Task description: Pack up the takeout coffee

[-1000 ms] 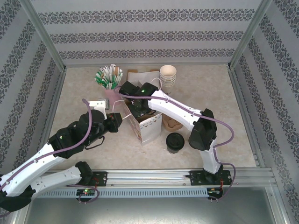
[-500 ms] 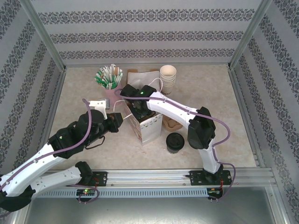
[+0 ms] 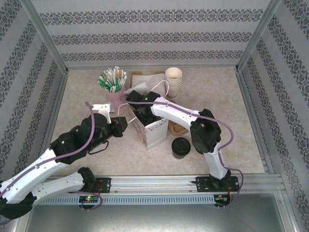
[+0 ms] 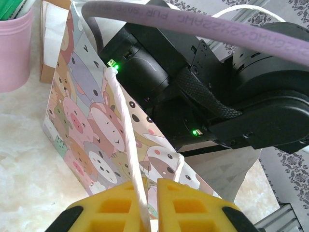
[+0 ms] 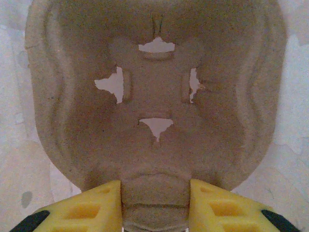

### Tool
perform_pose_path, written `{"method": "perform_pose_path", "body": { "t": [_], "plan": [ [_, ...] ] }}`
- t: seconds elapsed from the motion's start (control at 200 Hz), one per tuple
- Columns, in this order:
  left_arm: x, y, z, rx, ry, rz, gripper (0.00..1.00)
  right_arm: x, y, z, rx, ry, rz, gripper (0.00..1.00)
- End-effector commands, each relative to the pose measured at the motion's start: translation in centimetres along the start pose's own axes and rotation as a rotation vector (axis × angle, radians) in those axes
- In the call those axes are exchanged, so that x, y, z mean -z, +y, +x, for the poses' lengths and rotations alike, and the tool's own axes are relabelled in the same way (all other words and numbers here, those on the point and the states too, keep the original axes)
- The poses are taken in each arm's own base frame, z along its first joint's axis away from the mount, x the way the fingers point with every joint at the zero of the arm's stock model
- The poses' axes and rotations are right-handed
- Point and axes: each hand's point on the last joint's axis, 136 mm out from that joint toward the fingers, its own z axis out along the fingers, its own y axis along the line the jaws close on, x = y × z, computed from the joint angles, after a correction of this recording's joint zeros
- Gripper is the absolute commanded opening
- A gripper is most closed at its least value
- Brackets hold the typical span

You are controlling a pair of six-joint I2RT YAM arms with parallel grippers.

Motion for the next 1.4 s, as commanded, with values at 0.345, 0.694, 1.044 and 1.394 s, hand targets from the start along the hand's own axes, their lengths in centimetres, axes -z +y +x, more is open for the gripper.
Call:
{"method": "perform_pose_path", "body": {
  "t": [0.345, 0.694, 1.044, 1.394],
  "plan": [
    [-0.4, -0.3, -0.3, 0.028, -0.011, 0.016, 0.13, -4.4, -0.4, 1.6, -0.03, 0.073, 0.016, 0.37],
    [-0.2, -0.2, -0.2, 0.038, -0.006, 0.017, 0.12, -5.7, -0.5, 2.5, -0.04, 0.09, 0.018, 0.38],
    [-0.2, -0.2, 0.1, 0.048, 0.004, 0.02, 0.12, -3.0, -0.1, 1.2, -0.046, 0.027, -0.016, 0.46],
    [-0.1, 0.0, 0.3, 0.05, 0.011, 0.014, 0.12, 2.8, 0.1, -1.0, -0.06, -0.092, -0.06, 0.73]
  ]
}}
